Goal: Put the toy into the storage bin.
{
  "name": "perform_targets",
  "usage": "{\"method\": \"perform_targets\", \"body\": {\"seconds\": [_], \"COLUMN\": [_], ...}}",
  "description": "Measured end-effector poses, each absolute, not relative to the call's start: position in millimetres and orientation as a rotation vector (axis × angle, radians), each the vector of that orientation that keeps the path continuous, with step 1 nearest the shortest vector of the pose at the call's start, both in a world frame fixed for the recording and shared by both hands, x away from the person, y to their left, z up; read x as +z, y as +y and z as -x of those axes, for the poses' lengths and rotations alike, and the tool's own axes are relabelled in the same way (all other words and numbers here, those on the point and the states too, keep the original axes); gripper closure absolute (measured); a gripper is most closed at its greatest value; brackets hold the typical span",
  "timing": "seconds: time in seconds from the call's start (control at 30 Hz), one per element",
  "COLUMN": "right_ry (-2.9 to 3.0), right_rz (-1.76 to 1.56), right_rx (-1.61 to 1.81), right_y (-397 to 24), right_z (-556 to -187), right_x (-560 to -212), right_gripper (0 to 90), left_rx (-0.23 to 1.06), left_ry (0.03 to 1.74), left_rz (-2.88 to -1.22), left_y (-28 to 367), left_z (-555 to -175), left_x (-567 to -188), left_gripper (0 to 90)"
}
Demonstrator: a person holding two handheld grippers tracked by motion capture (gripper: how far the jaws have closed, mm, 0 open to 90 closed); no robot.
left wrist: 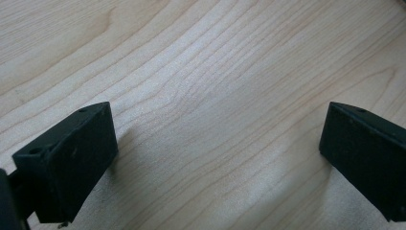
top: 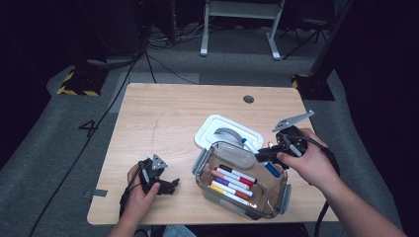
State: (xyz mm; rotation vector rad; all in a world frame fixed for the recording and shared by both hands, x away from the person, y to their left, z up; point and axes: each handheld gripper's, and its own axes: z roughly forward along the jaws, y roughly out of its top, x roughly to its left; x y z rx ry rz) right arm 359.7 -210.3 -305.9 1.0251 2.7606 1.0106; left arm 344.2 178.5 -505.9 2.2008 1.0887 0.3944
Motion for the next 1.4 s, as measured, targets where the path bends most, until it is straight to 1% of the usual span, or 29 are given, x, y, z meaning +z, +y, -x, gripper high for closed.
{"method": "perform_targets", "body": {"seconds": [0.23,0.4,0.7,1.4], "right_ry": [2.883,2.976,3.067,3.255], "right_rz": [-0.934,-0.890,-0.847,-0.861], "right_rx": [0.979,0.958,0.877,0.619], "right_y": [-182,-162,-141,-116], "right_z": [-347,-341,-340,-352], "right_x": [-316,-328,-351,-411], "right_gripper": [77.0,77.0,77.0,77.0], "left_rx": [0.395,0.394,0.394,0.394], "left_ry": [1.088,1.088,1.088,1.088], "left_rz": [-2.201,-2.201,-2.201,-2.201], "left_y": [179,179,179,179], "left_z": [-344,-344,-344,-344], "left_x": [-506,-506,-506,-506], "left_gripper": [0.0,0.0,0.0,0.0]}}
